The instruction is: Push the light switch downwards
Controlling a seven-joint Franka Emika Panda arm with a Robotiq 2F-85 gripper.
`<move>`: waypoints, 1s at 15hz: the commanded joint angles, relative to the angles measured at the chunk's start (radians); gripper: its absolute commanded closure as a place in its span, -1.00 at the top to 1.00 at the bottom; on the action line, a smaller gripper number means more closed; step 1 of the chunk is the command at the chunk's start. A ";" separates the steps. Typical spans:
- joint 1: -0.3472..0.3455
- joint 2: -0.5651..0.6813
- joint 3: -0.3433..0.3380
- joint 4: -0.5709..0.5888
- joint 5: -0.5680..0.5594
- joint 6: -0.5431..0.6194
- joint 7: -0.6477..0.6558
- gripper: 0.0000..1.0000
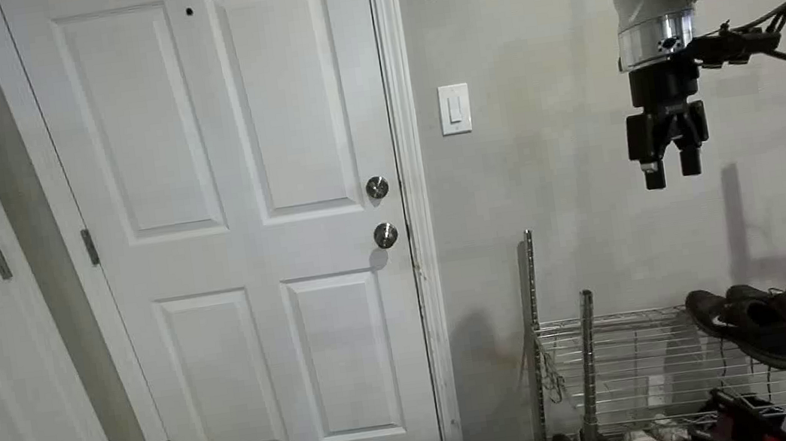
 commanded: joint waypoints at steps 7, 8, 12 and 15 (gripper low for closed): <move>-0.005 0.001 0.004 0.002 0.003 -0.002 -0.003 1.00; -0.005 0.001 0.004 0.002 0.003 -0.002 -0.003 1.00; -0.003 0.018 -0.008 0.004 0.002 0.012 -0.022 1.00; -0.004 0.091 -0.048 0.019 0.009 0.074 -0.067 1.00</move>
